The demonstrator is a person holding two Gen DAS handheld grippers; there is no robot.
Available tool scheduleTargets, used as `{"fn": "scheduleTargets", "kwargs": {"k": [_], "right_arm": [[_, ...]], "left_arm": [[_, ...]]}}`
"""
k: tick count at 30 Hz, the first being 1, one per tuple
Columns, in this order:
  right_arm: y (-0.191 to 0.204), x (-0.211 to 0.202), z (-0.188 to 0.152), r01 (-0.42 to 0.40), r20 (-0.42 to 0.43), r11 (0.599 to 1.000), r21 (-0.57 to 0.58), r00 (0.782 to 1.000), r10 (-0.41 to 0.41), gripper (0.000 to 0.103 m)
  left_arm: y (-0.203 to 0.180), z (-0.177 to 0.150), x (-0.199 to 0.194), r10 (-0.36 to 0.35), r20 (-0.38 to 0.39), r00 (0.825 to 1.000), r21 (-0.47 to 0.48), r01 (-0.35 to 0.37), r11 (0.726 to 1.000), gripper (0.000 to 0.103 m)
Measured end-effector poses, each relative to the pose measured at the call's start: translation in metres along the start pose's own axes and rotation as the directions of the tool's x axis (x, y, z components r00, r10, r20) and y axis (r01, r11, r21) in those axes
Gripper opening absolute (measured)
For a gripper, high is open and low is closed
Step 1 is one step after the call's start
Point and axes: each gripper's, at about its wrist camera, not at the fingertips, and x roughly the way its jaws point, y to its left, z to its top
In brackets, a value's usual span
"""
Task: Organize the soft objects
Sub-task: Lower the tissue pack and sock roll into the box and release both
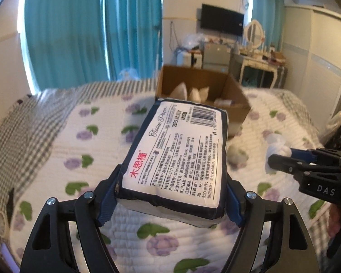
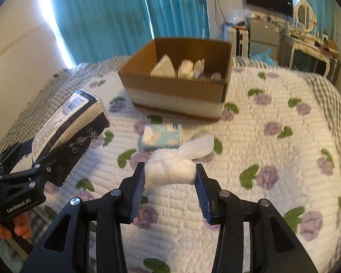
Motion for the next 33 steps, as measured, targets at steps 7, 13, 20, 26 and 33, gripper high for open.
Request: {"fn": "scheduleTargets", "kwargs": {"k": [7,13,20,26,33], "right_arm": [[0.000,-0.036,0.043,0.013,0.116,0.999,-0.049,0.993,-0.007,0.042],[-0.007,-0.050,0.088,0.016,0.195,0.997,-0.074,0.981,-0.001,0.042],[-0.021,-0.042,0.154,0.021,0.255,0.997,-0.071,0.967,-0.002,0.042],[-0.032,-0.006,0.195,0.044,0.254,0.996,-0.076,0.967,-0.023,0.042],[-0.052,0.053,0.216,0.049,0.196,0.996,-0.077,0.980,-0.033,0.042]], "left_arm": [[-0.016,0.042,-0.010,-0.003,0.079,0.997,0.034,0.001,0.999,0.077],[-0.021,0.084,0.005,0.001,0.127,0.992,0.046,-0.007,0.999,0.077],[-0.024,0.135,0.052,-0.013,0.130,0.991,0.036,0.008,0.999,0.077],[-0.031,0.157,0.105,0.011,0.105,0.994,0.066,-0.018,0.998,0.077],[-0.037,0.158,0.161,-0.009,0.051,0.999,0.064,0.006,0.998,0.079]]}}
